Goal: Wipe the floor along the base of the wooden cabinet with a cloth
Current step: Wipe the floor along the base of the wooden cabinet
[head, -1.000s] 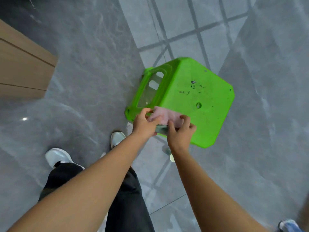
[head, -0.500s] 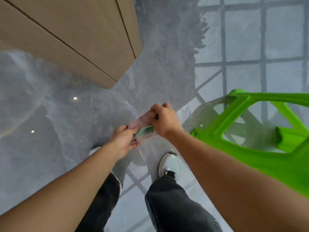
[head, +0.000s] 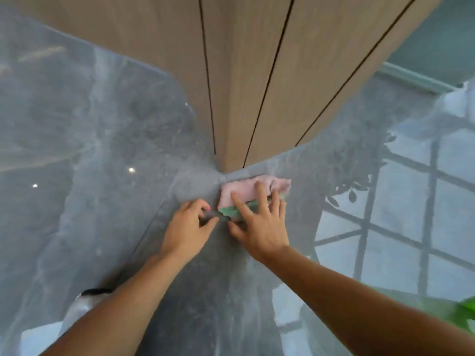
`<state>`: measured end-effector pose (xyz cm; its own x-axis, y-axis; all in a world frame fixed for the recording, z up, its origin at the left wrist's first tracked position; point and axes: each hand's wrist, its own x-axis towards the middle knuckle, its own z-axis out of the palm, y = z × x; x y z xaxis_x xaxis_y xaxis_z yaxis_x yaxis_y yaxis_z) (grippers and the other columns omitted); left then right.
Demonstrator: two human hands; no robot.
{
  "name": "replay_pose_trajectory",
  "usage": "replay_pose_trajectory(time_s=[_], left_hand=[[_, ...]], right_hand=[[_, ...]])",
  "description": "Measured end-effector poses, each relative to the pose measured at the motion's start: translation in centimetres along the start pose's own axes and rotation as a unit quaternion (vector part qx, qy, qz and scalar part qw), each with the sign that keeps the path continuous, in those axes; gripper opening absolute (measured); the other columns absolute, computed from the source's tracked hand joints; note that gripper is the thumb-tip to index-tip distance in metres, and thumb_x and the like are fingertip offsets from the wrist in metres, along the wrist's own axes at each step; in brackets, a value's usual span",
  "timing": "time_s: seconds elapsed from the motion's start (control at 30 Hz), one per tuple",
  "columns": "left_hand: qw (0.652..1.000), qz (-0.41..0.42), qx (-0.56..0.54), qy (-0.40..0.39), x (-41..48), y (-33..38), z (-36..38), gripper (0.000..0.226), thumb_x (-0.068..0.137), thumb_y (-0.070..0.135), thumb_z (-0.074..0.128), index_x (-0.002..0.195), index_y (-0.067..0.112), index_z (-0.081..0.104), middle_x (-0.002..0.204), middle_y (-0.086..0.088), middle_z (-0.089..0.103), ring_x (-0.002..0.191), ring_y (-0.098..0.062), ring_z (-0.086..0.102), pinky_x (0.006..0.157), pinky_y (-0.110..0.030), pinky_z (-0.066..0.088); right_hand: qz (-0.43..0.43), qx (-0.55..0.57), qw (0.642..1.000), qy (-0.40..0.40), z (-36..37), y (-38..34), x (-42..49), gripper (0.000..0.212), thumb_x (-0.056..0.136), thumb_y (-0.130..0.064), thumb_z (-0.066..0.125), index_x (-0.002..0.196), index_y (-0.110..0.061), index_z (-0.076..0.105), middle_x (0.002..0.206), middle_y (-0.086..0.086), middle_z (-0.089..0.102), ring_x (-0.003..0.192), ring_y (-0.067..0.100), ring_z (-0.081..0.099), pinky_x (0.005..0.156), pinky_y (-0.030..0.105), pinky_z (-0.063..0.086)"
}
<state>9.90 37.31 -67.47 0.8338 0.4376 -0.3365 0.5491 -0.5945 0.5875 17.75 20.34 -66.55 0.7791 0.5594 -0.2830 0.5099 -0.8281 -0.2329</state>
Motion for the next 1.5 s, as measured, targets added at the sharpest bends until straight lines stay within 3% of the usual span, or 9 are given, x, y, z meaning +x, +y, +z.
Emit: replay_pose_trajectory(time_s=[0.17, 0.37, 0.6, 0.7, 0.83, 1.03, 1.27, 1.37, 1.5], left_hand=[[0.975, -0.042, 0.208, 0.058, -4.2, -2.6, -1.5, 0.067, 0.076, 0.057, 0.064, 0.131, 0.021, 0.052, 0.142, -0.016, 0.043, 0.117, -0.043, 0.044, 0.095, -0.053, 0.042], [0.966, -0.043, 0.253, 0.014, -3.9, -3.8, -1.8, 0.081, 0.079, 0.071, 0.047, 0.149, 0.034, 0.031, 0.163, -0.009, 0.011, 0.138, -0.043, 0.025, 0.106, -0.056, 0.032], [0.959, -0.226, 0.174, 0.001, -2.2, -7.2, -2.6, 0.113, 0.056, 0.098, 0.014, 0.149, 0.044, -0.022, 0.163, -0.007, -0.027, 0.147, -0.049, -0.018, 0.113, -0.071, 0.005], [0.962, -0.2, 0.173, 0.064, -3.1, -7.3, -0.8, 0.106, 0.065, 0.093, 0.015, 0.154, 0.04, -0.006, 0.166, -0.012, -0.01, 0.148, -0.05, -0.011, 0.111, -0.075, 0.004], [0.958, -0.18, 0.172, 0.143, -3.0, -7.3, 0.5, 0.088, 0.079, 0.078, 0.028, 0.155, 0.034, 0.017, 0.166, -0.014, 0.009, 0.149, -0.05, 0.001, 0.108, -0.078, 0.006], [0.954, -0.186, 0.176, 0.153, -3.3, -6.7, 0.2, 0.086, 0.081, 0.076, 0.026, 0.156, 0.034, 0.014, 0.167, -0.014, 0.006, 0.15, -0.05, -0.001, 0.111, -0.076, 0.004], [0.953, -0.177, 0.175, 0.172, -3.0, -7.7, 0.8, 0.085, 0.081, 0.076, 0.027, 0.155, 0.035, 0.017, 0.166, -0.014, 0.009, 0.149, -0.05, 0.001, 0.11, -0.076, 0.004], [0.95, -0.173, 0.188, 0.182, -2.9, -8.1, 1.0, 0.085, 0.081, 0.077, 0.025, 0.155, 0.036, 0.016, 0.165, -0.014, 0.01, 0.149, -0.05, 0.002, 0.11, -0.076, 0.005], [0.95, -0.176, 0.185, 0.181, -3.0, -7.8, 0.9, 0.085, 0.081, 0.077, 0.025, 0.155, 0.036, 0.014, 0.166, -0.013, 0.009, 0.149, -0.049, 0.001, 0.111, -0.074, 0.003]], right_hand=[[-0.068, -0.059, 0.992, -0.091, -2.1, -0.1, 1.6, 0.059, 0.087, -0.063, 0.04, 0.143, -0.054, 0.022, 0.161, 0.014, 0.0, 0.139, 0.057, 0.004, 0.11, 0.067, 0.014], [-0.143, -0.09, 0.982, -0.089, -3.7, 5.7, 3.4, 0.054, 0.094, -0.06, 0.033, 0.145, -0.055, 0.018, 0.164, 0.002, -0.003, 0.146, 0.043, 0.001, 0.116, 0.058, 0.02], [0.251, -0.018, 0.968, 0.006, -4.6, 10.2, 5.2, 0.065, 0.092, -0.064, 0.027, 0.151, -0.038, 0.015, 0.163, 0.012, -0.003, 0.146, 0.044, 0.004, 0.117, 0.058, 0.009], [0.302, 0.042, 0.952, 0.019, -2.5, 4.2, 4.6, 0.077, 0.088, -0.069, 0.03, 0.153, -0.031, 0.009, 0.161, 0.022, -0.007, 0.143, 0.051, -0.007, 0.116, 0.061, 0.0], [0.038, 0.004, 0.999, 0.007, 1.3, -3.3, 1.3, 0.076, 0.086, -0.07, 0.027, 0.151, -0.032, 0.02, 0.161, 0.022, -0.005, 0.143, 0.051, -0.012, 0.115, 0.062, -0.001], [-0.178, -0.127, 0.972, -0.084, -1.0, 2.7, 1.7, 0.063, 0.093, -0.065, 0.022, 0.15, -0.045, 0.002, 0.163, 0.006, -0.01, 0.148, 0.038, -0.007, 0.117, 0.059, 0.003], [0.073, -0.142, 0.976, -0.149, -7.4, 15.1, 6.6, 0.069, 0.091, -0.067, 0.027, 0.149, -0.045, -0.003, 0.162, -0.002, -0.016, 0.149, 0.027, -0.007, 0.118, 0.061, 0.004], [0.113, -0.128, 0.971, -0.165, -7.7, 12.6, 7.3, 0.088, 0.081, -0.079, 0.032, 0.15, -0.037, -0.002, 0.162, 0.009, -0.018, 0.148, 0.037, -0.008, 0.117, 0.06, 0.007], [0.165, -0.065, 0.947, -0.267, -5.7, 4.4, 6.6, 0.105, 0.065, -0.094, 0.023, 0.146, -0.042, -0.019, 0.151, 0.012, -0.041, 0.136, 0.046, -0.034, 0.111, 0.063, -0.012]])
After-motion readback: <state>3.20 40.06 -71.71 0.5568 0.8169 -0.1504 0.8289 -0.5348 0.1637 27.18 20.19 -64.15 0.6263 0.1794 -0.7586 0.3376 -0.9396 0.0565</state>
